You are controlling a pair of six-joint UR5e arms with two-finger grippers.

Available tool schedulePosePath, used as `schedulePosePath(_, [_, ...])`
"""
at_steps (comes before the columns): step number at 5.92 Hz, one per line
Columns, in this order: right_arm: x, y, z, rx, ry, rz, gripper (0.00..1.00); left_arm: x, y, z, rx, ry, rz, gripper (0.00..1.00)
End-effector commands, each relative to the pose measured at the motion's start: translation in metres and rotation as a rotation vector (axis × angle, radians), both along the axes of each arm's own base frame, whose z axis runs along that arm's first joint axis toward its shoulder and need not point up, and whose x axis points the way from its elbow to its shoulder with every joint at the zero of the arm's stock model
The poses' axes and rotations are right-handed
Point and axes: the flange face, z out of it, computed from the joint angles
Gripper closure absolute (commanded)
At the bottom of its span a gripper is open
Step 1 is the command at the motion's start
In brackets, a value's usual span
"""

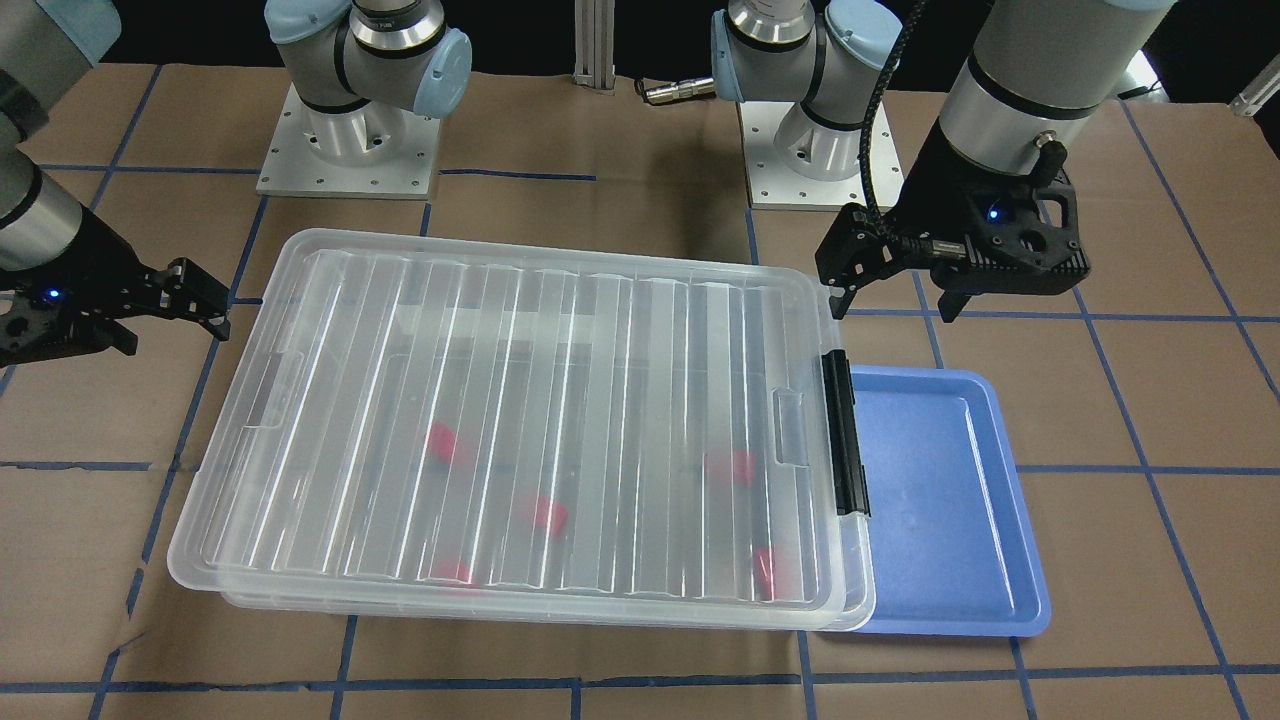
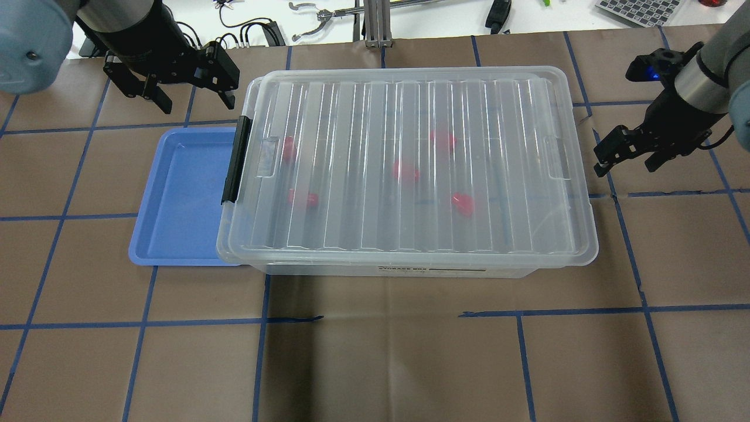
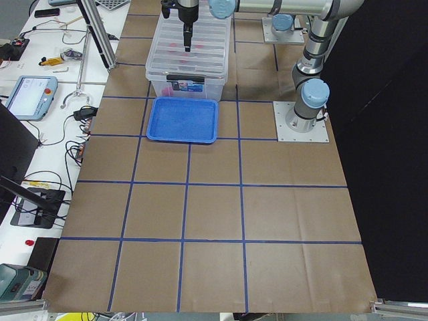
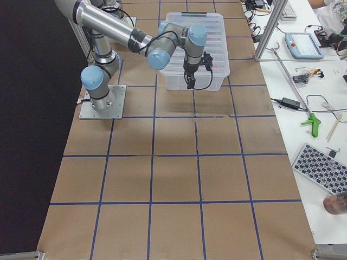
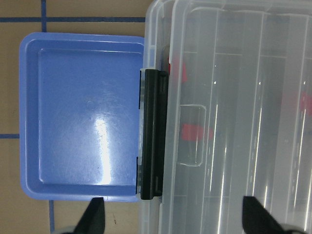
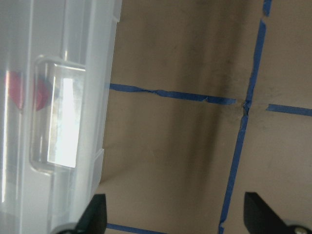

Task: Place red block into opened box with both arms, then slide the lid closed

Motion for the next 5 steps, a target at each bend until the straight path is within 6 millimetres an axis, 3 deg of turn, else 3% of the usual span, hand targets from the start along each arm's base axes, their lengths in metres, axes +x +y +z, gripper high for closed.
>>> schedulePosePath(1, [0.03, 0.007, 0.08, -0.049, 0.027, -0.041, 0.0, 0.001, 0.0, 0.001, -0.001, 0.0, 0.001, 0.02])
schedulePosePath(2, [0.071, 0.007, 0.113, -0.03, 0.024, -0.082, 0.0, 0.001, 0.0, 0.001, -0.001, 0.0, 0.001, 0.02])
schedulePosePath(3, [0.111, 0.008, 0.134, -0.007, 0.022, -0.12, 0.0, 0.001, 0.0, 0.001, -0.001, 0.0, 0.001, 0.02])
schedulePosePath(5, [0.19, 0.026, 0.139, 0.008, 0.022, -0.192, 0.0, 0.002, 0.0, 0.001, -0.001, 0.005, 0.004, 0.02])
